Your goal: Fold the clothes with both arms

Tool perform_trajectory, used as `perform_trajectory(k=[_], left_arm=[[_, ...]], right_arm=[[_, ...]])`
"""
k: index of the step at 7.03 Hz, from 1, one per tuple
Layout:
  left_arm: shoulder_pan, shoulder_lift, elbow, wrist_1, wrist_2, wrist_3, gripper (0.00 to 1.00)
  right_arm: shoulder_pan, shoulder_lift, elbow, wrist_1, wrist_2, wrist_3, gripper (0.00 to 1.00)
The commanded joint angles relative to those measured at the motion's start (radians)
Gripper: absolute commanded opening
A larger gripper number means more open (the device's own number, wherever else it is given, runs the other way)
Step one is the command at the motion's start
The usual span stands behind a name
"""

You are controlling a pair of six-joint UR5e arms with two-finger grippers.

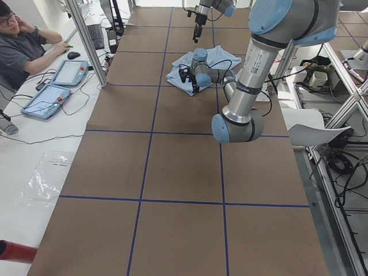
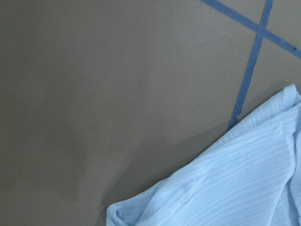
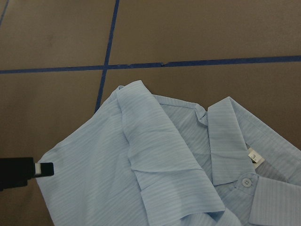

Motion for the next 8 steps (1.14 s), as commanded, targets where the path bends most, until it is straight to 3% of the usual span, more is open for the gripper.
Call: perform_trajectory(k=[1,3,4,8], left_arm=[[0.007,0.003,0.009,0.003,0.007,0.004,0.72],[0.007,0.009,0.021,0.005,0.009,0.014,0.36],[0.007,0.007,0.021,0.005,0.009,0.014,0.01],[-0.06,0.007,-0.037,0.057,-0.004,0.038,0.0]], right_arm=[[0.0,0.01,-0.003,-0.001,-0.001,0.001,1.0],[0.0,0.01,-0.011,0.0,-0.001,0.001,1.0],[0.0,0.01,-0.011,0.0,-0.001,0.001,1.0],[0.0,0.012,-0.037,0.003,-0.001,0.002,1.0]])
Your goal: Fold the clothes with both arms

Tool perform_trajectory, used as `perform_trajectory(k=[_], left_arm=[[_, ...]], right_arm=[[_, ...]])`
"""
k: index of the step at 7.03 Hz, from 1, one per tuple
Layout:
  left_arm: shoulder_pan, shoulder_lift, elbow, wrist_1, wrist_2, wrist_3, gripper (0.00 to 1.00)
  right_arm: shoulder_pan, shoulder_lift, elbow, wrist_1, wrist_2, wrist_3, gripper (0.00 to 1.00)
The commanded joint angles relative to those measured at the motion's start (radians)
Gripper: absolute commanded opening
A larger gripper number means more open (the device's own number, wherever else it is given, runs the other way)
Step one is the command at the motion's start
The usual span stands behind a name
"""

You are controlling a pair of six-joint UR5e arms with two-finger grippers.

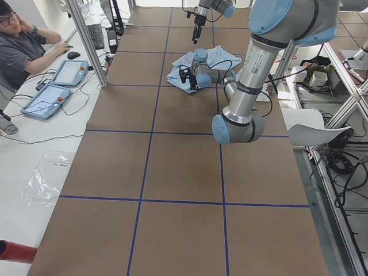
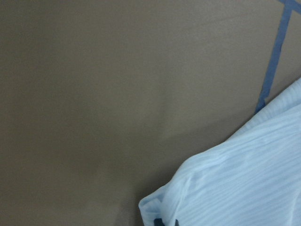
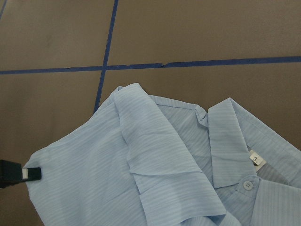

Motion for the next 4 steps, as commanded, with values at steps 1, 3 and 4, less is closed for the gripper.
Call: perform_trajectory(k=[1,3,4], left_arm=[[-0.083,-0.004,-0.01,0.095,0.002,0.094,0.0],[-0.209,-0.024,0.071,0.085,0.008,0.237,0.0],[-0.258,-0.102,0.205,0.048,0.018,0.285,0.0]], right_arm=[[0.0,0.001,-0.018,0.003,-0.002,0.0,1.0],[-0.002,0.009,-0.028,0.003,-0.002,0.003,1.0],[0.0,0.035,-0.044,0.003,-0.004,0.006,1.0]])
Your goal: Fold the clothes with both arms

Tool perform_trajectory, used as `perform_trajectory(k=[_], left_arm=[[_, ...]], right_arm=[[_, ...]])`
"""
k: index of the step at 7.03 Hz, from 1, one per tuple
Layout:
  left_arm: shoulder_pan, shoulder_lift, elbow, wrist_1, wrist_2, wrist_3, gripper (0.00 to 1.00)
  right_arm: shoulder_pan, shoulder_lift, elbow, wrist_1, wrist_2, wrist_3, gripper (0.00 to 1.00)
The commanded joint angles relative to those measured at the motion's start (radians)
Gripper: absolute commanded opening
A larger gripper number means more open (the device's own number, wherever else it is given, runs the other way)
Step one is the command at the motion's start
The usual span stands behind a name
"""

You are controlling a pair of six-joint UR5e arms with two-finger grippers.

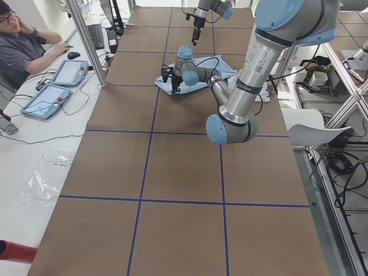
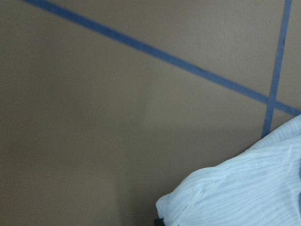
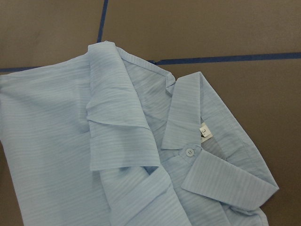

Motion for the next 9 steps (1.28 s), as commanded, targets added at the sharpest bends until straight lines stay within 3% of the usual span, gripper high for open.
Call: perform_trajectory(k=[1,2,5,6,7,8,9], left_arm=[[-0.088,-0.163,0.311,-0.151,0.026,0.071,0.0],[-0.108,-0.25,0.508,-0.31,0.061,0.071,0.0],[-0.143,-0.317,0.711,-0.544,0.127,0.074,0.0],[-0.148,-0.317,0.719,-0.566,0.13,0.074,0.0],[-0.151,-0.317,0.716,-0.568,0.129,0.074,0.17],[-0.165,-0.314,0.713,-0.568,0.129,0.073,0.72],[-0.183,-0.311,0.704,-0.569,0.129,0.073,1.0]], right_arm=[[0.001,0.036,-0.023,0.0,-0.005,0.005,1.0],[0.001,0.037,-0.025,0.0,-0.006,0.005,1.0],[-0.002,0.039,-0.033,0.0,-0.009,0.005,1.0],[-0.004,0.039,-0.042,0.0,-0.008,0.006,1.0],[-0.005,0.047,-0.049,-0.003,-0.009,0.006,1.0],[-0.005,0.094,-0.087,-0.009,-0.009,0.005,1.0],[-0.005,0.141,-0.13,-0.015,-0.009,0.0,1.0]])
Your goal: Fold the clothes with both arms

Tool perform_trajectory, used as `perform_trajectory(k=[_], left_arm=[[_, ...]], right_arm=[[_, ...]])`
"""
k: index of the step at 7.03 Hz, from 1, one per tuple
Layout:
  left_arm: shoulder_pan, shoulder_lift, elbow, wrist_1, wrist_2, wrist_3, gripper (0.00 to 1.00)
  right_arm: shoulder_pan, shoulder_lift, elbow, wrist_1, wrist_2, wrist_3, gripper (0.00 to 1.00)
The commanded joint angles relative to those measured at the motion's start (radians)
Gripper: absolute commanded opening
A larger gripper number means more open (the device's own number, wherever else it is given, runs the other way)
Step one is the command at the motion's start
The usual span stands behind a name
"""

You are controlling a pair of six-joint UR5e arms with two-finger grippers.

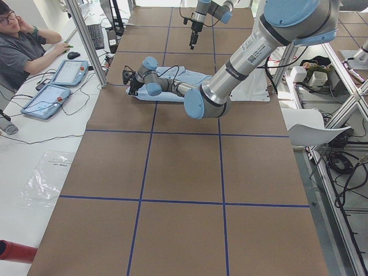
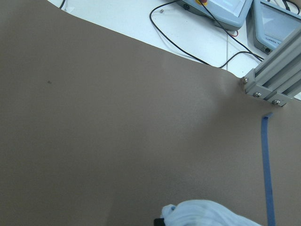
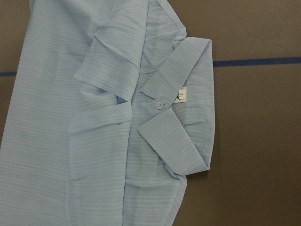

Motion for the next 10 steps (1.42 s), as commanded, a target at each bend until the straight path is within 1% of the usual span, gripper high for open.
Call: perform_trajectory(k=[1,2,3,4,5,6,7,8,9,10], left_arm=[[-0.067,0.033,-0.052,0.008,-0.016,0.006,1.0],[-0.11,0.111,-0.128,0.015,-0.126,0.06,1.0],[-0.145,0.197,-0.211,0.02,-0.209,0.102,1.0],[-0.164,0.272,-0.297,0.041,-0.213,0.149,1.0],[-0.174,0.343,-0.421,0.121,-0.214,0.221,1.0],[-0.176,0.412,-0.545,0.197,-0.242,0.245,1.0],[-0.176,0.444,-0.584,0.212,-0.256,0.246,1.0],[-0.176,0.451,-0.589,0.212,-0.256,0.245,1.0],[-0.176,0.452,-0.588,0.212,-0.257,0.245,1.0],[-0.175,0.452,-0.588,0.212,-0.257,0.245,1.0]], right_arm=[[-0.002,0.095,-0.076,-0.035,0.001,-0.008,1.0],[-0.006,0.17,-0.117,-0.109,0.0,-0.011,1.0],[-0.013,0.245,-0.159,-0.175,-0.015,-0.027,1.0],[-0.051,0.296,-0.205,-0.197,-0.078,-0.048,1.0],[-0.112,0.324,-0.246,-0.2,-0.168,-0.053,1.0],[-0.161,0.335,-0.249,-0.239,-0.251,-0.088,1.0],[-0.202,0.377,-0.254,-0.317,-0.317,-0.16,1.0],[-0.226,0.429,-0.3,-0.351,-0.368,-0.224,1.0],[-0.233,0.495,-0.391,-0.352,-0.406,-0.248,1.0],[-0.246,0.535,-0.451,-0.352,-0.446,-0.299,1.0]])
